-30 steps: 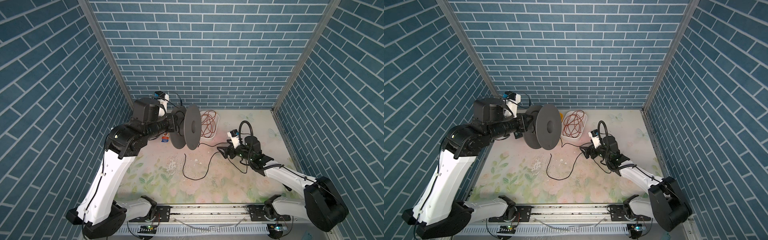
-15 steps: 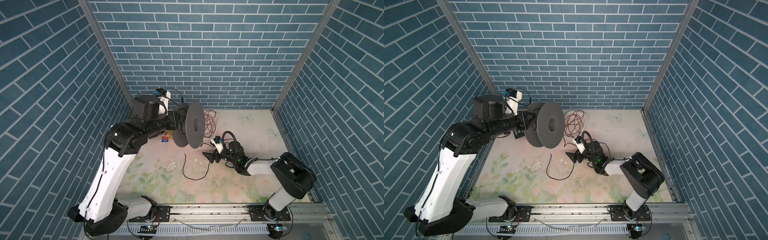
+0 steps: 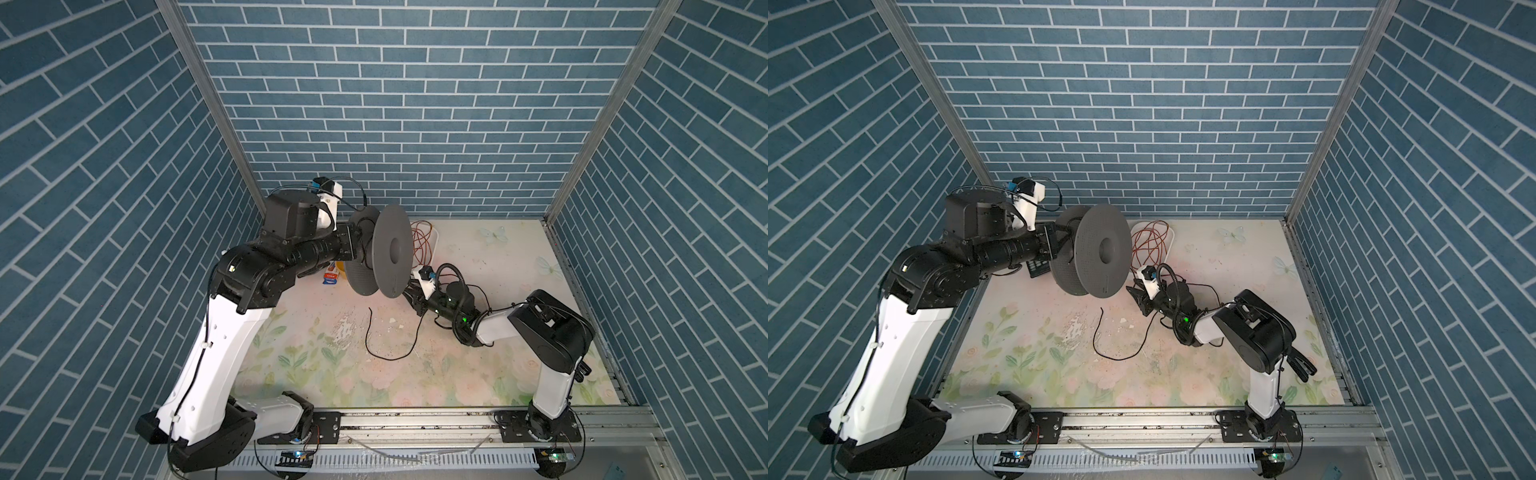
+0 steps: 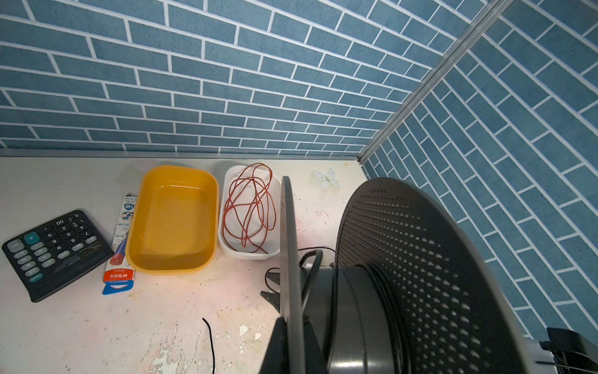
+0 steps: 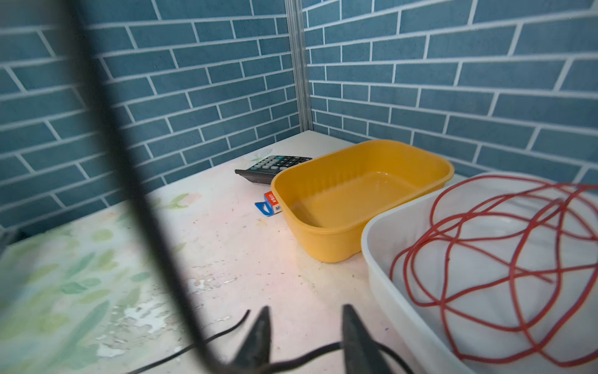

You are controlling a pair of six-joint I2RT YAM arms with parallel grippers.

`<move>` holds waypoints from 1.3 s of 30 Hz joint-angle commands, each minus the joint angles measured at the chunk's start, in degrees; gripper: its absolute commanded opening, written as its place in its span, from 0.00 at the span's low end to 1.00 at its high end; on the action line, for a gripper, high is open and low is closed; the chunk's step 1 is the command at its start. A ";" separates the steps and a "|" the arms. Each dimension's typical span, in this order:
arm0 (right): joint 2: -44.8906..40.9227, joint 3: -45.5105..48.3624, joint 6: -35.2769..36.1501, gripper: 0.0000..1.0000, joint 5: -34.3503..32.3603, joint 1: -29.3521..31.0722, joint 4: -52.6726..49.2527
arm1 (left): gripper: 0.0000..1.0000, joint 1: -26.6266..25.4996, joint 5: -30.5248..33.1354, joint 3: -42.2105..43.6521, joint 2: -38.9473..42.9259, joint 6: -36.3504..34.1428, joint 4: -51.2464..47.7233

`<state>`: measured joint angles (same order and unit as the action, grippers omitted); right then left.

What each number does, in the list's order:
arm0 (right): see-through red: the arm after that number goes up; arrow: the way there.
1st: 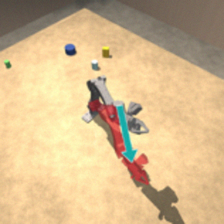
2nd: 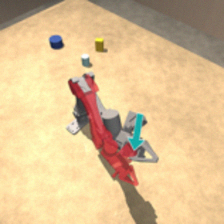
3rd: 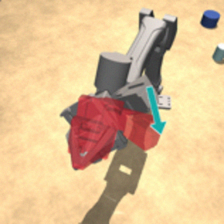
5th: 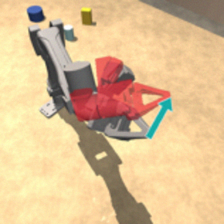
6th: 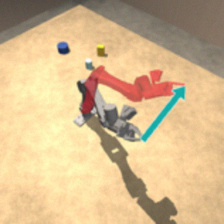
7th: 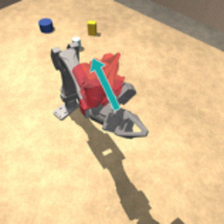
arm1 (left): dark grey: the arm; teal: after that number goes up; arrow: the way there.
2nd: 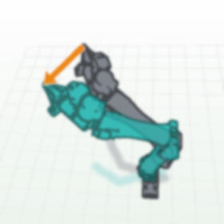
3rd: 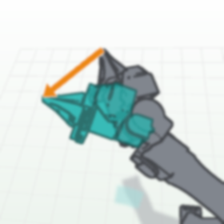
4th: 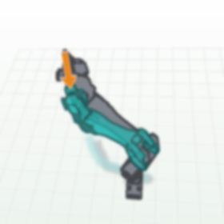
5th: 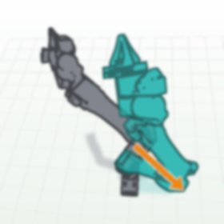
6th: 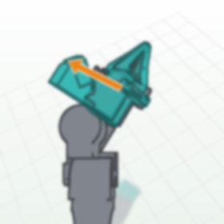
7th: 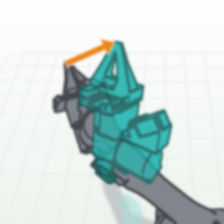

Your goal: Wrap the cables

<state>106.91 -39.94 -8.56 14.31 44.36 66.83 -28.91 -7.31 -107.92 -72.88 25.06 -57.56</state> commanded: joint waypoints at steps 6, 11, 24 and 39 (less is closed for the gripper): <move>-3.62 3.08 -2.78 0.00 -11.21 3.42 -3.95 | 0.00 -0.19 5.00 1.88 -0.27 1.23 5.33; -7.74 -0.09 0.95 0.00 -17.18 10.46 -21.39 | 0.00 -0.19 9.01 5.44 -1.11 2.52 9.04; -12.43 -17.23 11.10 0.00 -32.22 30.36 -49.34 | 0.00 -1.83 26.77 14.04 -3.90 2.66 16.36; -25.50 -29.38 15.68 0.00 -30.09 28.27 -65.00 | 0.00 -6.15 39.59 23.48 -5.40 1.58 17.60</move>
<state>83.11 -64.60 4.82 -16.93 73.82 7.20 -34.13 25.91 -84.71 -78.72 27.27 -42.96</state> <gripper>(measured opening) 0.059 0.082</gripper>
